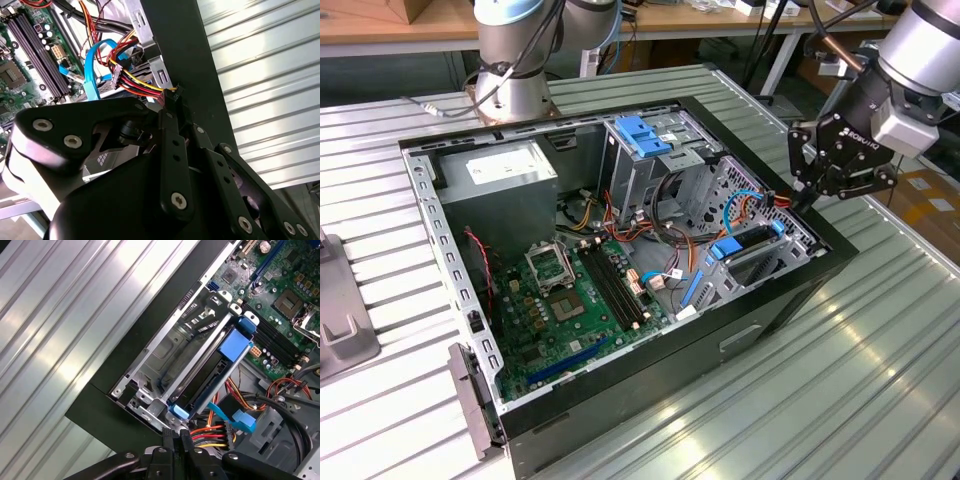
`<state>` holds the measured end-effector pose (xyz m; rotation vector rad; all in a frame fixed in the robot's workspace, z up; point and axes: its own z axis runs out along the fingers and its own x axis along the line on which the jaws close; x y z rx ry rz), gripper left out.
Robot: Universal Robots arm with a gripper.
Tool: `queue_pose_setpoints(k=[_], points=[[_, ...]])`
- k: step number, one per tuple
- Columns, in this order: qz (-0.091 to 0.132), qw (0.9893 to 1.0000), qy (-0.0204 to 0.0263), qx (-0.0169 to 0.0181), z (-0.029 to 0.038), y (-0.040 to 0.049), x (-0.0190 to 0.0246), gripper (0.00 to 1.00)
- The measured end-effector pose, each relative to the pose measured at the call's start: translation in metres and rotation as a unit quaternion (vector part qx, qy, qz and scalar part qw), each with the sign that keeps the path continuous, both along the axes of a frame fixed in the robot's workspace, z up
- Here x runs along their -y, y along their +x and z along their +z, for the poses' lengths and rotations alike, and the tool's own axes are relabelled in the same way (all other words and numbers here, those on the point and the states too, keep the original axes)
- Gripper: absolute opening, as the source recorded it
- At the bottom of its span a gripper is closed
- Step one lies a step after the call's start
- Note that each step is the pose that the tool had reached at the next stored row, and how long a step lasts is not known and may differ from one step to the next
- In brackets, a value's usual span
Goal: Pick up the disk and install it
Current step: 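Insert the first disk wire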
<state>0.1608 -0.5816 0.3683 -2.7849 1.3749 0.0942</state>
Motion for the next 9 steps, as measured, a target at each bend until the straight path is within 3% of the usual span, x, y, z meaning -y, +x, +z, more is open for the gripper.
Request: queue_pose_setpoints(k=[7,9], points=[[0.000,1.0000,0.0000,0.0000,0.0000,-0.0051,0.0010,0.18],[-0.002,1.0000,0.0000,0.0000,-0.0001,-0.0135,0.0029,0.18]])
